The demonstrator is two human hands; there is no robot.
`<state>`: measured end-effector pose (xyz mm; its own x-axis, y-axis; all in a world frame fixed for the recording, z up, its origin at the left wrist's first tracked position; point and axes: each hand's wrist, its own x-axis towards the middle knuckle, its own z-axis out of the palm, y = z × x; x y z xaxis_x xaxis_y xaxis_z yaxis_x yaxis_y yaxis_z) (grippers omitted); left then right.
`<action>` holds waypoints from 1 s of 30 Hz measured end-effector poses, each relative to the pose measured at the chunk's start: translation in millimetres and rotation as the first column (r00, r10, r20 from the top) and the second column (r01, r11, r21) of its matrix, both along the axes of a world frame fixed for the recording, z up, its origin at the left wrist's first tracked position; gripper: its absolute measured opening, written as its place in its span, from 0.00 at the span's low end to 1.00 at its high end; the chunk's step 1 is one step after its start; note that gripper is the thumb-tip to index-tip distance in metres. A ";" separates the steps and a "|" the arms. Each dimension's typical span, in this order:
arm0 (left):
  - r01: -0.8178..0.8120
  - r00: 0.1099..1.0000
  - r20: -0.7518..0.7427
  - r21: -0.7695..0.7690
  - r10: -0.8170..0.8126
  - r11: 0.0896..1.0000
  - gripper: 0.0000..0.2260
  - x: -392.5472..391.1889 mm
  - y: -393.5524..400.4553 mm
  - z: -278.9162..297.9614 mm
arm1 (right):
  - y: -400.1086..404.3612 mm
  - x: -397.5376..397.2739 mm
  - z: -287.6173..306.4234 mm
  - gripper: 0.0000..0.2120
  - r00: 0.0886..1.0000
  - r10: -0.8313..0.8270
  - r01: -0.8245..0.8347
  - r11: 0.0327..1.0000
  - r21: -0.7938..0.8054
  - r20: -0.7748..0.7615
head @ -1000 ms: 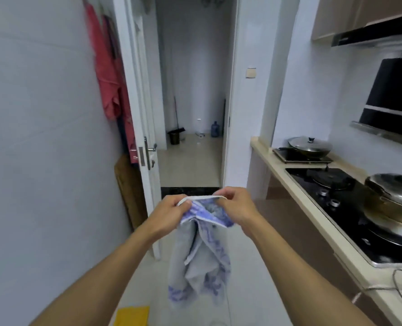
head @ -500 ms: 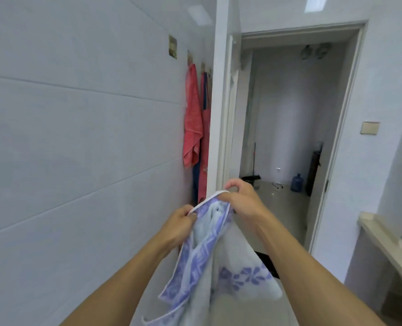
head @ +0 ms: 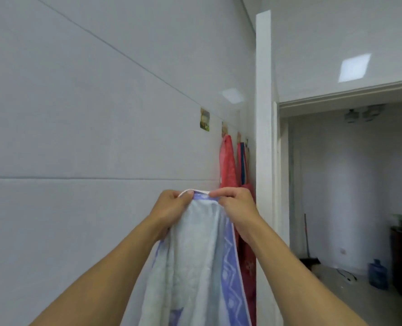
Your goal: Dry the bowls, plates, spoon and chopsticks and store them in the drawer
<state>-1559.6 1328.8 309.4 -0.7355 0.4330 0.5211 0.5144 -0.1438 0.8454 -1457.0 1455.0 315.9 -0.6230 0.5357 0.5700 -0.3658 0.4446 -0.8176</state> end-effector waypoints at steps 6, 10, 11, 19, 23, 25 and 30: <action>-0.385 0.775 -0.552 -0.027 0.307 0.923 0.10 -78.1 59.7 68.5 | 77.2 -123.7 59.6 0.19 0.978 -0.185 0.202 0.959 0.198 -0.100; -0.632 0.435 -0.848 -0.049 0.303 0.773 0.18 -124.9 101.7 121.3 | 117.7 -186.0 115.3 0.22 0.949 -0.243 0.295 0.910 0.291 -0.201; -0.678 0.364 -0.877 -0.018 0.314 0.735 0.20 -133.6 110.5 136.6 | 123.1 -196.1 129.6 0.23 0.944 -0.253 0.309 0.900 0.307 -0.210; -0.923 0.007 -0.965 0.096 0.263 0.374 0.22 -181.6 187.5 230.2 | 173.3 -274.8 208.8 0.28 0.950 -0.262 0.303 0.903 0.306 -0.168; -0.964 -0.143 -0.976 0.175 0.164 0.200 0.19 -191.0 203.8 233.1 | 193.5 -296.9 216.8 0.21 0.972 -0.193 0.214 0.964 0.158 -0.136; -0.967 -0.175 -0.976 0.196 0.132 0.165 0.18 -193.7 207.8 228.5 | 197.0 -301.9 211.6 0.17 0.975 -0.187 0.203 0.970 0.130 -0.122; -0.972 -0.169 -0.982 0.181 0.087 0.153 0.17 -192.8 200.3 203.1 | 195.3 -291.9 191.6 0.13 0.983 -0.146 0.163 0.974 0.157 -0.114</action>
<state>-1752.5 1529.1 512.5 -0.2098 0.5147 0.8313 0.1925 0.8553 -0.4810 -1748.8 1650.3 507.5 -0.4745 0.5142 0.7145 -0.3587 0.6283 -0.6904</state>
